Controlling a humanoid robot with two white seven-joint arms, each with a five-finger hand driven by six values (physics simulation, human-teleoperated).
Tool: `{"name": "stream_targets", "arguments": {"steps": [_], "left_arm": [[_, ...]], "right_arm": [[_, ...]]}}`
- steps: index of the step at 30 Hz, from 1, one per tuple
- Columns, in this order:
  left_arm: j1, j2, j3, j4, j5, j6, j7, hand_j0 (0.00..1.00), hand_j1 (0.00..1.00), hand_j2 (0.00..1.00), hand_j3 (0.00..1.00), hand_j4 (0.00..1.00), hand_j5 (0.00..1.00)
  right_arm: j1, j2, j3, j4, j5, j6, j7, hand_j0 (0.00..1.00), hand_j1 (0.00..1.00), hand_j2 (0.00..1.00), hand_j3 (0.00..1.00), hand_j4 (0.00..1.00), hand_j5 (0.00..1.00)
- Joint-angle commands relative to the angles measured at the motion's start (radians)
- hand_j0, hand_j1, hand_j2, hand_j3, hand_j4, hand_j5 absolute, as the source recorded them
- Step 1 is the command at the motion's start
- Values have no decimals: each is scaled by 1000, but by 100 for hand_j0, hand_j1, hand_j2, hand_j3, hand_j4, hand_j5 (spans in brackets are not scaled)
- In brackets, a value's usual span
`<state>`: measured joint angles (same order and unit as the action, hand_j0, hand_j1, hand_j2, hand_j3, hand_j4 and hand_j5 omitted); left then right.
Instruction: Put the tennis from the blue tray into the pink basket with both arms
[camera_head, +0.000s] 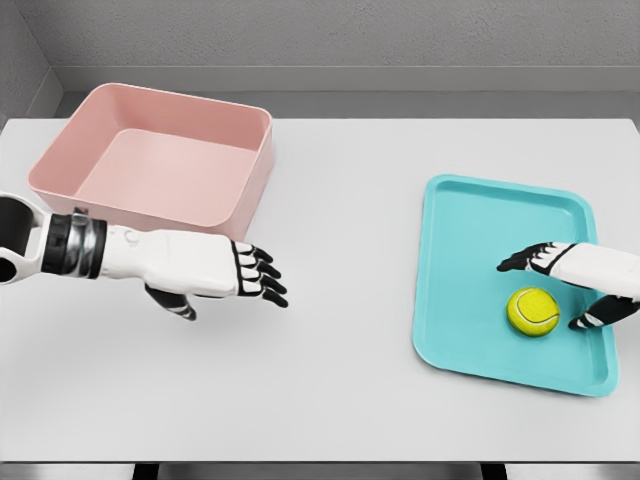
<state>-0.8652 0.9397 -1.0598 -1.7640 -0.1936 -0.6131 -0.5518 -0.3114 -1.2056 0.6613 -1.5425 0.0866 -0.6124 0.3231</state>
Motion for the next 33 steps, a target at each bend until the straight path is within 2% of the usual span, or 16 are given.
{"name": "stream_targets", "arguments": {"steps": [1,9,11,15,16,24,26,28,33], "left_arm": [[-3,-2,3,0,5,2,10,100,100,100,100,100,100],[-40,11,10,0,13,2,12,100,100,100,100,100,100],[-34,13,15,0,63,2,38,100,100,100,100,100,100],[-28,-4,23,1,71,2,38,100,100,100,100,100,100],[-23,-4,21,1,105,2,38,100,100,100,100,100,100],[-28,53,11,0,155,2,32,100,100,100,100,100,100],[-35,57,3,0,151,2,23,100,100,100,100,100,100],[-35,57,0,0,146,2,-59,100,100,100,100,100,100],[-51,50,1,0,155,2,-59,100,100,100,100,100,100]], "right_arm": [[0,-8,0,-18,-7,2,1,100,100,100,100,100,100],[26,-6,1,-39,-7,2,2,100,100,100,100,100,100],[25,-5,1,-39,-7,2,2,100,100,100,100,100,100],[25,6,3,-39,-7,2,19,100,100,100,100,100,100],[25,11,3,-37,-5,2,21,100,100,100,100,100,100],[26,46,8,-27,12,2,21,100,100,100,100,100,100],[26,47,9,-27,16,2,21,100,100,100,100,100,100],[26,47,9,-19,18,2,21,100,100,100,100,100,100],[26,47,9,-19,28,2,22,90,90,90,90,90,90]]}}
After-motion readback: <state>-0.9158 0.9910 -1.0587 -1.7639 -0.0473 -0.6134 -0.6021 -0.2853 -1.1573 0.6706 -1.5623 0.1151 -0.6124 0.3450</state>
